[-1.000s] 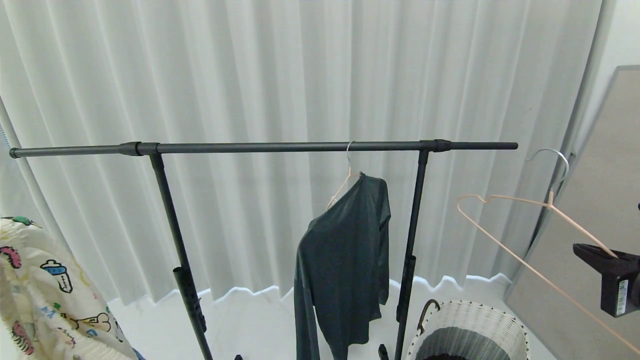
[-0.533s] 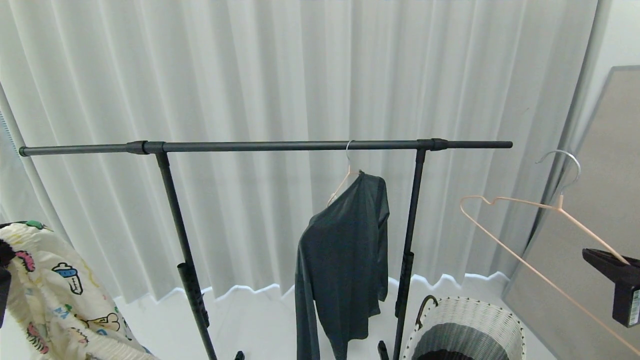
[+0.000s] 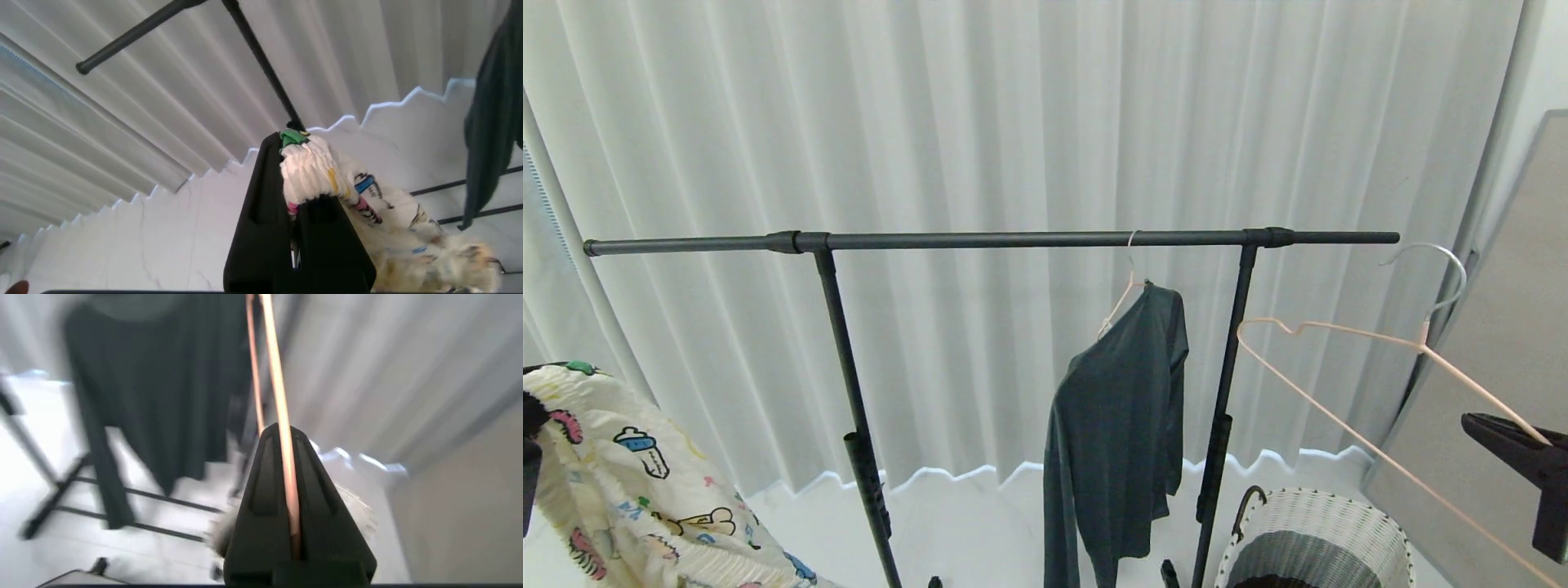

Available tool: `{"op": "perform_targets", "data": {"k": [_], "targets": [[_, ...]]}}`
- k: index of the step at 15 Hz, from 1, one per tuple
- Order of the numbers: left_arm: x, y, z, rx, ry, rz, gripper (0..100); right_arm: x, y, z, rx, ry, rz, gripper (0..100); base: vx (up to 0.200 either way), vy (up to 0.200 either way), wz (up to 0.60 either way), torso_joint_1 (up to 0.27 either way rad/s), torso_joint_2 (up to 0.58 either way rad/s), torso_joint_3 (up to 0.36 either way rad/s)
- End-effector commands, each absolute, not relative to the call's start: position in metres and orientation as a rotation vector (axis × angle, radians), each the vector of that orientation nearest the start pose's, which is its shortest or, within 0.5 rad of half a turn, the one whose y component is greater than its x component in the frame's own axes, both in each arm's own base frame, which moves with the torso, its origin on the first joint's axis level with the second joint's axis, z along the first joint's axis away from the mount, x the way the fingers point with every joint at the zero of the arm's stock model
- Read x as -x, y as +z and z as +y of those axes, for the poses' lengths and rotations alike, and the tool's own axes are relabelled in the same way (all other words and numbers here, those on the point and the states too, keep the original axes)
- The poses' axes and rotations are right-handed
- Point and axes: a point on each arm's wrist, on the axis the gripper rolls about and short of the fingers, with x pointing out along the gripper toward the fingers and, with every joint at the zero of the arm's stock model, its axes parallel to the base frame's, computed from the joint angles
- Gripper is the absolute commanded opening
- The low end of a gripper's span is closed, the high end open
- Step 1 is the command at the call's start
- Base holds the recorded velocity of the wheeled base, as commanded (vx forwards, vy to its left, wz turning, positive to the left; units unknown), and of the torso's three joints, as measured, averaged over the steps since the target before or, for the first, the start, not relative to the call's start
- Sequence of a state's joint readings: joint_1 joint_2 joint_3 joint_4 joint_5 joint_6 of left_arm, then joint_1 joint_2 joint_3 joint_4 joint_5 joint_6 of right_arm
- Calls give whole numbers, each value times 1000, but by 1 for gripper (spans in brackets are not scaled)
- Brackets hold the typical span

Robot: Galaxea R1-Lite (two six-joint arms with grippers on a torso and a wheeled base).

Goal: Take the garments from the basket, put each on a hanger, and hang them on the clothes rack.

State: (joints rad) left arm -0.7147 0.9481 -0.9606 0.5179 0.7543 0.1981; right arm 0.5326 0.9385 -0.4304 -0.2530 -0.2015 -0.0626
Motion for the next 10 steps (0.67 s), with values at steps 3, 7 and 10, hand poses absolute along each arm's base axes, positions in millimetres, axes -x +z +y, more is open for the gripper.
{"op": "perform_targets", "data": {"k": [3, 7, 10], "targets": [[-73, 271, -43, -544, 1, 391, 0, -81, 200, 69, 133, 556, 198, 0, 0, 133, 0, 3, 5, 2], [-75, 260, -46, -557, -19, 415, 0, -48, 198, 98, 45, 948, 259, 0, 0, 0, 0, 0, 0, 0], [-88, 244, -58, -538, -36, 399, 0, -34, 195, 114, 10, 1093, 334, 0, 0, 0, 0, 0, 0, 0]]}}
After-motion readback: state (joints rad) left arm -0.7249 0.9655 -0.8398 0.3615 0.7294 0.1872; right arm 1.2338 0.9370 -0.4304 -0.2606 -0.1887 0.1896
